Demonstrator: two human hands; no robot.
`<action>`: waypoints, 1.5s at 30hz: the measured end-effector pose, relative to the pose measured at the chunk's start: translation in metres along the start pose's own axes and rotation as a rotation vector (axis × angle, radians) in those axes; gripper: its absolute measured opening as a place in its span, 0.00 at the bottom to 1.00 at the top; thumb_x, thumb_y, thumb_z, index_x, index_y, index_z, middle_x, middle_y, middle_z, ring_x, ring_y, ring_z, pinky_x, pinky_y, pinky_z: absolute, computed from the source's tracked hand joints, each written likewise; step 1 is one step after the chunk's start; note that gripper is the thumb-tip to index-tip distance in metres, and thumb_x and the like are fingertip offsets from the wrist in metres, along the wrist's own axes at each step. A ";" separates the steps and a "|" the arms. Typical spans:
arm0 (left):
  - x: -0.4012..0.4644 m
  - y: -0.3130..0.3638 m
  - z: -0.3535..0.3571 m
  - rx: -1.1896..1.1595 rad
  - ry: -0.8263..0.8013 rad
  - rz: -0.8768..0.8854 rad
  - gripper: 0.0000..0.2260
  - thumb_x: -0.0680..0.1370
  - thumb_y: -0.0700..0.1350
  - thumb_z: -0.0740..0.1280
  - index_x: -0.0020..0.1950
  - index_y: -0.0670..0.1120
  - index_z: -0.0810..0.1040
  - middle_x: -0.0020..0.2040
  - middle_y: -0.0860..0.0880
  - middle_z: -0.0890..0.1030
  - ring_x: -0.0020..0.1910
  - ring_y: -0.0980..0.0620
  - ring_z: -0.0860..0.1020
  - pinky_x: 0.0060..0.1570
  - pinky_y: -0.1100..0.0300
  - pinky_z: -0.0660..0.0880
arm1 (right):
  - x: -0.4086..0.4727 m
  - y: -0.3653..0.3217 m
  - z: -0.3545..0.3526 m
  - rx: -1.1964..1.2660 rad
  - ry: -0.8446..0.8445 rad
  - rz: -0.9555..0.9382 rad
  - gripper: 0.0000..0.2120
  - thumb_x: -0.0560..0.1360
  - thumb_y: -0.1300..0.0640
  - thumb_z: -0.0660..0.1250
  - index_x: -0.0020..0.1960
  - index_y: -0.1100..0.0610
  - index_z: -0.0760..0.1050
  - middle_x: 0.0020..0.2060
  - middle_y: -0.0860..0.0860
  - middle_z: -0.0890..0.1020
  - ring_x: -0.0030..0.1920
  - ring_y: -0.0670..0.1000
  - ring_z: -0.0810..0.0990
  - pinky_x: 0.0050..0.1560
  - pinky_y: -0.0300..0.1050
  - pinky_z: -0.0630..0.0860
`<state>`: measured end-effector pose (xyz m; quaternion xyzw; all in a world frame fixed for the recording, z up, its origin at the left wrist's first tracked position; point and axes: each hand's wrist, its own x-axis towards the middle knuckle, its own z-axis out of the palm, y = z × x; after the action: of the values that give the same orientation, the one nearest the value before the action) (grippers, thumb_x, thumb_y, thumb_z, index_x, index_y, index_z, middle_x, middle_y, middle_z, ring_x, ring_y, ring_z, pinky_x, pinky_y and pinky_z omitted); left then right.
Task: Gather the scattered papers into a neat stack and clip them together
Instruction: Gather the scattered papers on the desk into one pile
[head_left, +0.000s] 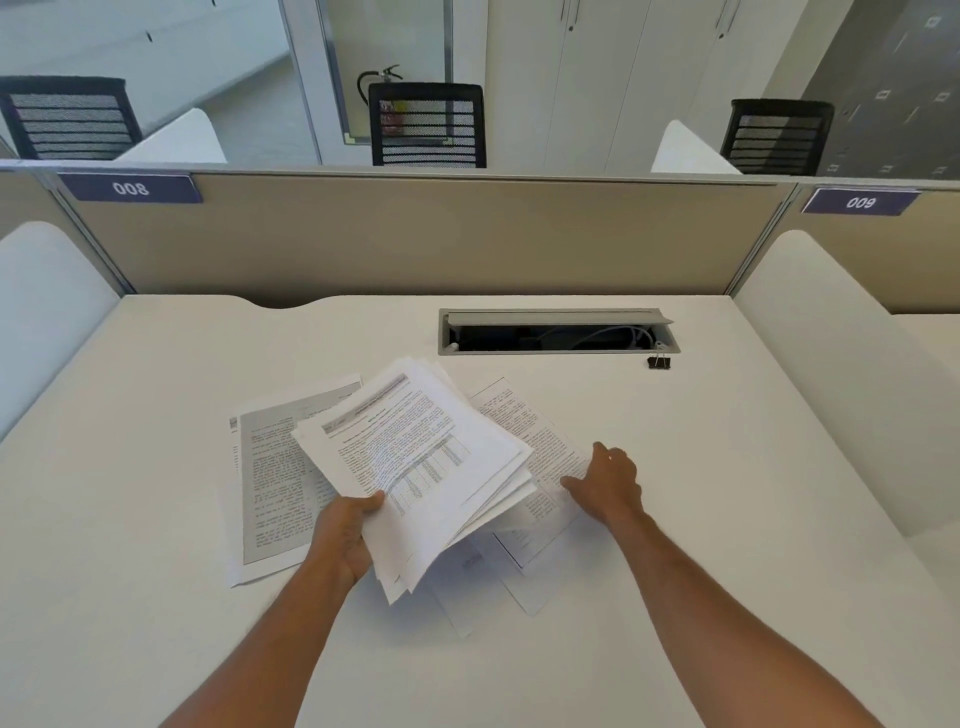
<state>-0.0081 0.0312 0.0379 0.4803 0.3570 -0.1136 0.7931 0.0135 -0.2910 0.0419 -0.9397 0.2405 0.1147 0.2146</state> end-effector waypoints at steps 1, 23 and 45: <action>0.002 0.000 -0.002 0.004 0.017 -0.003 0.16 0.76 0.28 0.66 0.57 0.47 0.81 0.57 0.42 0.84 0.56 0.38 0.80 0.63 0.37 0.74 | 0.003 0.003 0.002 -0.012 -0.031 0.021 0.37 0.70 0.40 0.74 0.71 0.58 0.66 0.68 0.58 0.71 0.71 0.59 0.69 0.64 0.57 0.73; -0.025 -0.039 0.035 1.212 0.207 0.246 0.13 0.75 0.41 0.66 0.59 0.43 0.71 0.64 0.40 0.70 0.67 0.39 0.66 0.63 0.44 0.70 | -0.040 -0.019 0.040 -0.088 0.002 -0.014 0.20 0.78 0.47 0.66 0.64 0.59 0.71 0.61 0.56 0.76 0.64 0.57 0.75 0.60 0.54 0.75; -0.029 -0.047 0.036 0.990 -0.012 0.345 0.09 0.77 0.40 0.68 0.57 0.46 0.75 0.52 0.52 0.82 0.47 0.55 0.80 0.40 0.63 0.76 | -0.020 0.007 -0.004 0.737 -0.467 0.145 0.15 0.72 0.57 0.76 0.55 0.62 0.82 0.45 0.55 0.88 0.44 0.54 0.87 0.41 0.44 0.80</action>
<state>-0.0368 -0.0283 0.0359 0.8487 0.1719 -0.1390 0.4805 -0.0068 -0.2903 0.0496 -0.7300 0.2757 0.2453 0.5753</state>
